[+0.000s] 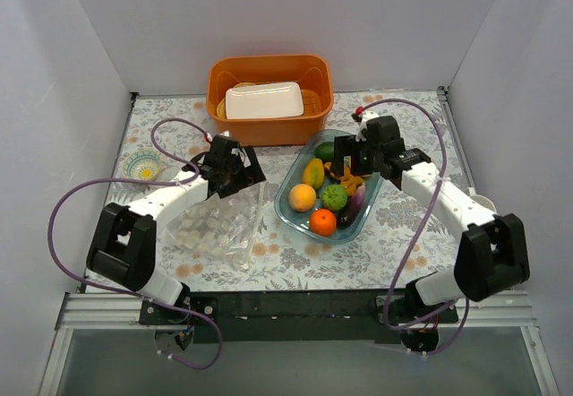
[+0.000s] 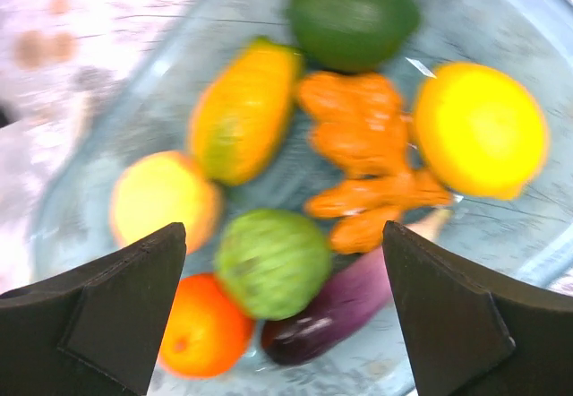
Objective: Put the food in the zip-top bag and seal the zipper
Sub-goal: Adjust the zipper food storage bag at the center of the board.
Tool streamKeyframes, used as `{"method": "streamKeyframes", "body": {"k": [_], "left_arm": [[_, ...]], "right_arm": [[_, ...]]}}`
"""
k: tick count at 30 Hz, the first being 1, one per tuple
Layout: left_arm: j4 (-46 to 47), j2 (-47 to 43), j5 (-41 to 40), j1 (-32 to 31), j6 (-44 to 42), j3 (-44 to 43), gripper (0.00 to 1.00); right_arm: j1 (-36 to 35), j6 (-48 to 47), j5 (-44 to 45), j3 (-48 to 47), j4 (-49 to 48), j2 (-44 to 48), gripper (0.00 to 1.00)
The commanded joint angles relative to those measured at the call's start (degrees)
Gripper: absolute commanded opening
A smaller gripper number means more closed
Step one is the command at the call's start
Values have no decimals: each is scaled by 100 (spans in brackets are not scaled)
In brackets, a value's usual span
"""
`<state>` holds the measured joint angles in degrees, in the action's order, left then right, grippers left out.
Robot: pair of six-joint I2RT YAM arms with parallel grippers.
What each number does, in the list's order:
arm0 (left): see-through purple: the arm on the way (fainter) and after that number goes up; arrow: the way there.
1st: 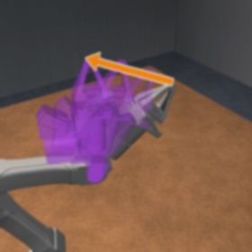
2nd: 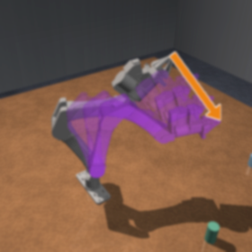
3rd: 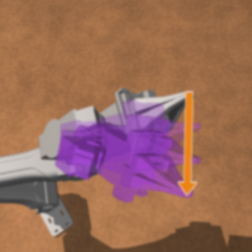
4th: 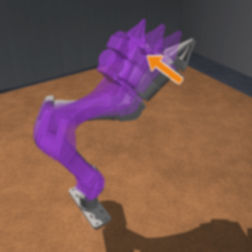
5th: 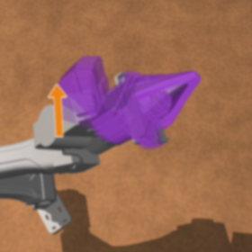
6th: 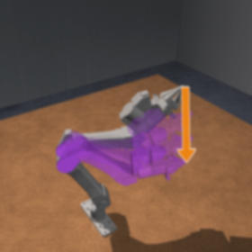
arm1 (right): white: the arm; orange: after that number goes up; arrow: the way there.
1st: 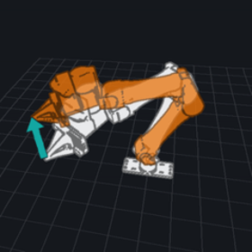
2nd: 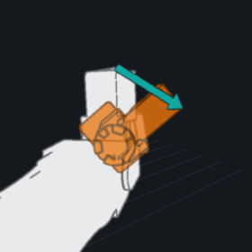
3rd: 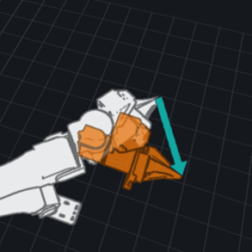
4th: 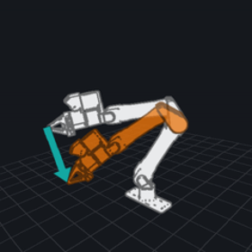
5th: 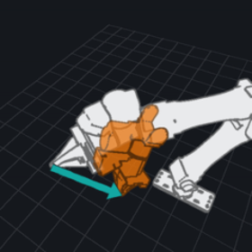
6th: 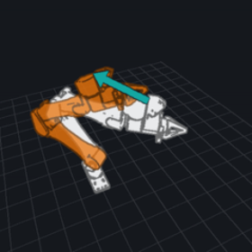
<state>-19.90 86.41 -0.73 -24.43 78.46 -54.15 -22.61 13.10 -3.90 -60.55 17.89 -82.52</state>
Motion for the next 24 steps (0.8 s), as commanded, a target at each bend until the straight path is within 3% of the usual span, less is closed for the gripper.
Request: {"method": "streamKeyframes", "body": {"k": [1,8,10,17,24], "left_arm": [[-154,-467,64,34,-94,-359,98],[-909,-1222,3,43,-76,-640,98],[-1050,-1433,-15,61,-67,-693,98],[-1463,-1882,-102,61,-59,-755,98],[-1578,-2023,-120,69,-58,-737,98]], "right_arm": [[-777,122,-295,-80,161,465,98],[-1939,675,363,588,293,535,98],[-2220,799,908,781,434,544,98],[-2467,1317,970,1572,443,1342,98],[-2476,1467,1425,2038,1058,2108,98]]}}
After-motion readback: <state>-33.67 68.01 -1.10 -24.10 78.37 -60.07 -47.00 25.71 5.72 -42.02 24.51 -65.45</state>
